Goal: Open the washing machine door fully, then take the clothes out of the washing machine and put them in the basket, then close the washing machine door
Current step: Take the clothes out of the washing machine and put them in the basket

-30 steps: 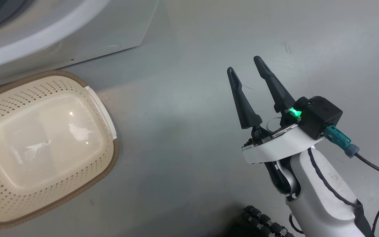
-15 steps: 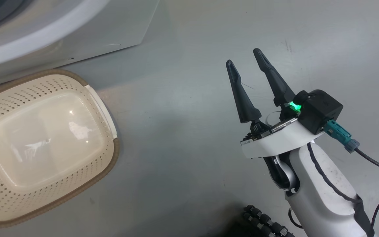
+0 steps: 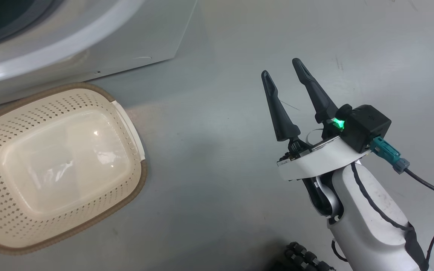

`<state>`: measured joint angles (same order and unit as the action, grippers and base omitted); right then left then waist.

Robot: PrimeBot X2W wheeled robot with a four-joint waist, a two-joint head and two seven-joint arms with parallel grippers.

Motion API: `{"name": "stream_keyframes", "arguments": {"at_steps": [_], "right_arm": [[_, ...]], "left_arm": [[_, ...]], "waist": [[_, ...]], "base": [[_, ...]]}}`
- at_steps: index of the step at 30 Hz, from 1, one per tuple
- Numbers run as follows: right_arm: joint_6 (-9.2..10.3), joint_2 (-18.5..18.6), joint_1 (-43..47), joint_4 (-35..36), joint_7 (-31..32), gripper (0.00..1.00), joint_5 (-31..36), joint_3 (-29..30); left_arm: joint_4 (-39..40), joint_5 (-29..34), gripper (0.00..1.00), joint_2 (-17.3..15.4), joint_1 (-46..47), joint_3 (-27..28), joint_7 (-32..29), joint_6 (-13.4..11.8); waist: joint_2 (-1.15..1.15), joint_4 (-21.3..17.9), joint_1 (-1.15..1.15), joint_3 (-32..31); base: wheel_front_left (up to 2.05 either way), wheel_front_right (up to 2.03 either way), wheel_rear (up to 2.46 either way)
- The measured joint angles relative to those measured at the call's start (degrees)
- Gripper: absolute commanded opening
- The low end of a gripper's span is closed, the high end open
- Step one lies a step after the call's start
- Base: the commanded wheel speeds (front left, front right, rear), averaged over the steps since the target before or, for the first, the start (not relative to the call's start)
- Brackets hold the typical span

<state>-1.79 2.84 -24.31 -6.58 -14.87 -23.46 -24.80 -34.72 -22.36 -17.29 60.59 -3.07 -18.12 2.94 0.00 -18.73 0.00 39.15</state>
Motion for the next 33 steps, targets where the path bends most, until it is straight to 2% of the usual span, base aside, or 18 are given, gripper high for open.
{"name": "stream_keyframes", "arguments": {"at_steps": [7,18,33], "right_arm": [[-0.08,0.01,0.04,-0.80,0.00,1.00,0.49,-0.25],[-0.02,0.04,1.62,-2.29,0.00,1.00,2.53,0.70],[0.19,0.05,5.62,-4.11,0.00,1.00,5.04,3.75]], "left_arm": [[0.43,0.85,0.00,0.93,-3.14,-0.75,6.41,0.40],[4.15,1.51,0.00,5.33,-10.04,-1.29,17.60,0.27],[11.49,3.12,0.00,10.18,-20.31,-2.33,29.55,-2.16]], "waist": [[0.00,1.08,0.00,-1.78],[0.00,3.09,0.00,-5.60],[0.00,7.26,0.00,-12.16]], "base": [[0.00,0.00,0.00],[0.00,0.00,0.00],[0.00,0.00,0.00]]}}
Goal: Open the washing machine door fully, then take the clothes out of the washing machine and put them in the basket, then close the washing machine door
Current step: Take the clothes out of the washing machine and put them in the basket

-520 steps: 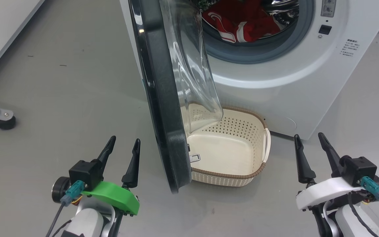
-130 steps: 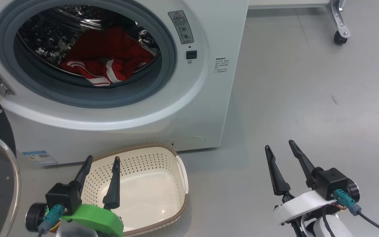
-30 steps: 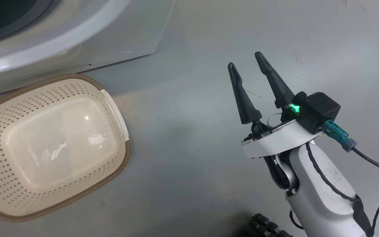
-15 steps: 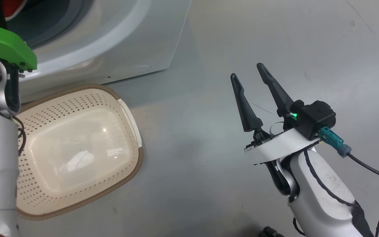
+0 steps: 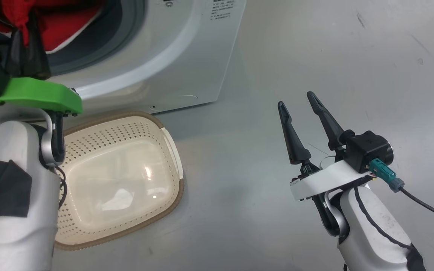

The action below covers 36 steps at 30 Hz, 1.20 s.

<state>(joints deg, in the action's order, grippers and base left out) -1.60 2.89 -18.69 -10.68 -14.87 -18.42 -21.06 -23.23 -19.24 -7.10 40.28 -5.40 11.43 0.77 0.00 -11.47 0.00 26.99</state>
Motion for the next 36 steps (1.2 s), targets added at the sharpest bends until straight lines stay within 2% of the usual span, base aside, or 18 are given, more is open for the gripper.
{"name": "stream_keyframes", "arguments": {"at_steps": [13,27,36], "right_arm": [[-0.30,0.00,3.83,-1.70,0.00,1.00,0.51,0.62],[-0.35,0.00,7.92,-2.78,0.00,1.00,0.92,0.97],[-0.80,-0.01,9.31,-2.83,0.00,1.00,1.37,0.75]], "left_arm": [[9.66,1.63,0.00,0.75,-5.84,-0.66,2.33,-1.59],[19.17,3.80,0.00,0.76,-12.15,-1.52,2.83,-2.99],[22.78,3.76,0.00,1.45,-18.06,-2.33,2.49,-3.58]], "waist": [[0.00,3.66,0.00,-7.20],[0.00,5.29,0.00,-14.10],[0.00,5.49,0.00,-16.38]], "base": [[0.00,0.00,0.00],[0.00,0.00,0.00],[0.00,0.00,0.00]]}}
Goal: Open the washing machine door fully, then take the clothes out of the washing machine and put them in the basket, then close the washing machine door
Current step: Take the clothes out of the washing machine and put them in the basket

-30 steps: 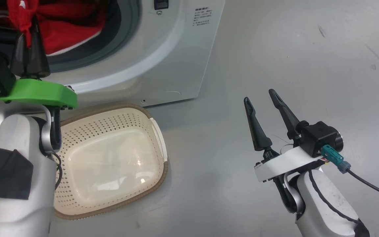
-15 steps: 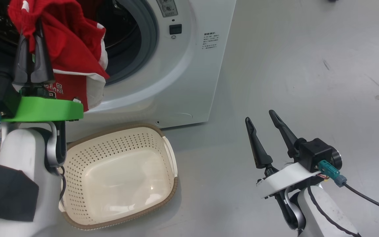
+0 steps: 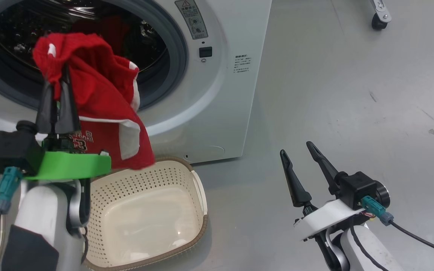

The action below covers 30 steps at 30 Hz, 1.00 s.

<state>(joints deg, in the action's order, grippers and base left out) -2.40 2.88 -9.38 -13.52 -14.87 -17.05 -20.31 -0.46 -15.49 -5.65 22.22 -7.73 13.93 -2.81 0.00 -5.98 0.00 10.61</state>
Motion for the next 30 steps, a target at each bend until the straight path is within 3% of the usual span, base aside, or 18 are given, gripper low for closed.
{"name": "stream_keyframes", "arguments": {"at_steps": [13,30], "right_arm": [[0.00,0.00,0.45,2.02,0.00,1.00,0.64,0.32],[-0.07,0.01,-3.74,5.86,0.00,1.00,1.07,-0.16]], "left_arm": [[-0.14,-2.12,0.00,1.07,-10.24,-1.09,-4.67,-1.01],[-11.80,-5.01,0.00,1.10,-11.64,-1.80,-8.12,-0.35]], "waist": [[0.00,-0.17,0.00,2.37],[0.00,-1.36,0.00,11.94]], "base": [[0.00,0.00,0.00],[0.00,0.00,0.00]]}}
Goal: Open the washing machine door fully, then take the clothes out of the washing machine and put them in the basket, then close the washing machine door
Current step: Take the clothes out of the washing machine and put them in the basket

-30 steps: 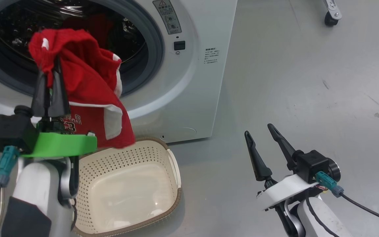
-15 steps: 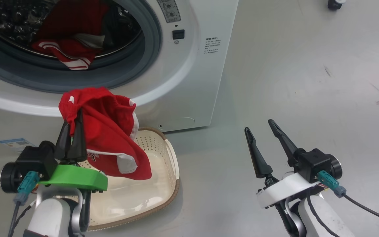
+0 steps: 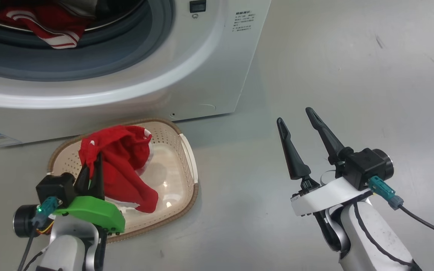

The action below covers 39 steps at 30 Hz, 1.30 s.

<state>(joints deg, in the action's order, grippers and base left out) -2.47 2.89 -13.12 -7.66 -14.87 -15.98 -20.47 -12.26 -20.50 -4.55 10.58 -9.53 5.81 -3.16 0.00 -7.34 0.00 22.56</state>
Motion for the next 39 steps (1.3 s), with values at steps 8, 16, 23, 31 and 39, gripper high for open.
{"name": "stream_keyframes", "arguments": {"at_steps": [8,16,23,31,39], "right_arm": [[0.01,0.01,-2.91,2.01,0.00,1.00,-0.02,-0.08],[0.10,0.01,-6.16,3.82,0.00,1.00,-0.73,-0.44],[0.10,0.02,-9.04,4.49,0.00,1.00,-2.12,-1.24],[0.60,0.03,-9.99,4.24,0.00,1.00,-2.61,-1.31],[0.67,0.02,-10.75,3.20,0.00,1.00,-2.61,-0.96]], "left_arm": [[-7.40,-0.15,0.00,0.13,6.41,-0.35,-2.25,0.51],[-14.69,-1.66,0.00,0.13,13.67,1.16,-4.83,0.46],[-20.72,-2.46,0.00,-0.49,19.53,2.96,-6.41,0.43],[-28.26,-3.74,0.25,-0.35,22.87,3.25,-8.05,1.04],[-32.48,-3.61,1.00,-0.30,25.50,3.05,-6.67,0.96]], "waist": [[0.00,-0.88,0.00,5.98],[0.00,-2.10,0.00,12.25],[0.00,-3.74,0.00,17.21],[0.00,-6.21,0.00,20.42],[0.00,-6.26,-0.01,20.33]], "base": [[0.00,0.00,0.00],[0.00,0.00,0.00],[0.00,0.00,0.00],[0.00,0.00,0.00],[0.00,0.00,0.00]]}}
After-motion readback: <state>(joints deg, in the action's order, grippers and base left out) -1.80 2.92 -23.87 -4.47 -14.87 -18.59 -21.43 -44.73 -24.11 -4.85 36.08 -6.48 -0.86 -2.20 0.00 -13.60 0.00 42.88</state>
